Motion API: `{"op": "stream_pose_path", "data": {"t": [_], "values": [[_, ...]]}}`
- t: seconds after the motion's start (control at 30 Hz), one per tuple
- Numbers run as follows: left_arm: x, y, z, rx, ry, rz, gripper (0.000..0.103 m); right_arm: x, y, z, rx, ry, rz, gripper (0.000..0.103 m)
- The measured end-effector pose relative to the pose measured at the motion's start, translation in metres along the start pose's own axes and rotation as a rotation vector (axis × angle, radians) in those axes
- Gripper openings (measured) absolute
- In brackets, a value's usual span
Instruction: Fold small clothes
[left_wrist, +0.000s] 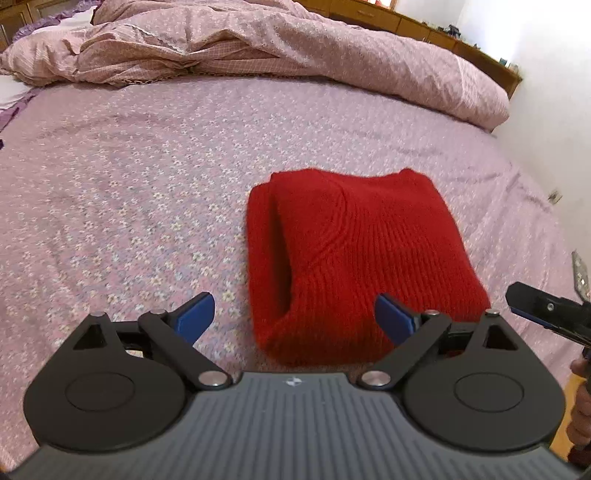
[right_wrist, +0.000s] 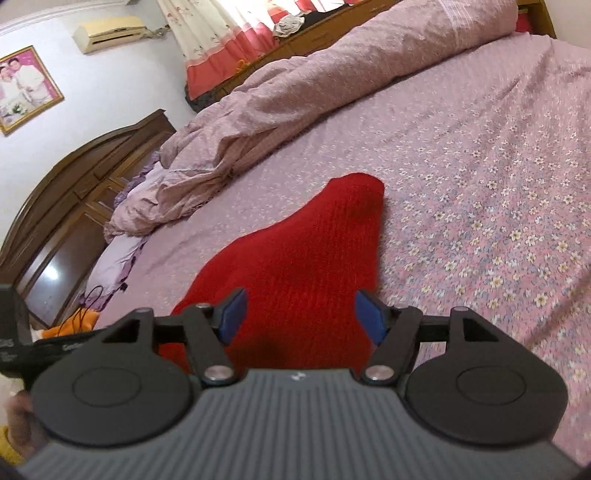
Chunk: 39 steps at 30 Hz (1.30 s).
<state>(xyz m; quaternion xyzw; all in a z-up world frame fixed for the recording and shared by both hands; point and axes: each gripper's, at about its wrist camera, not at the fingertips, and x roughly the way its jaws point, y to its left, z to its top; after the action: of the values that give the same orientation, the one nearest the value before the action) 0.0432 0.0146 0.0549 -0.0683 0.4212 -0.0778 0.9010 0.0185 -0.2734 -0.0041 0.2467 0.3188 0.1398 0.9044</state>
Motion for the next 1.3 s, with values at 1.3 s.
{"op": "stream_pose_path", "data": {"t": [1.3], "values": [[0.009, -0.027, -0.059, 0.083, 0.151, 0.098, 0.101, -0.01, 0.041, -0.073, -0.167, 0.073, -0.22, 0.069]]}}
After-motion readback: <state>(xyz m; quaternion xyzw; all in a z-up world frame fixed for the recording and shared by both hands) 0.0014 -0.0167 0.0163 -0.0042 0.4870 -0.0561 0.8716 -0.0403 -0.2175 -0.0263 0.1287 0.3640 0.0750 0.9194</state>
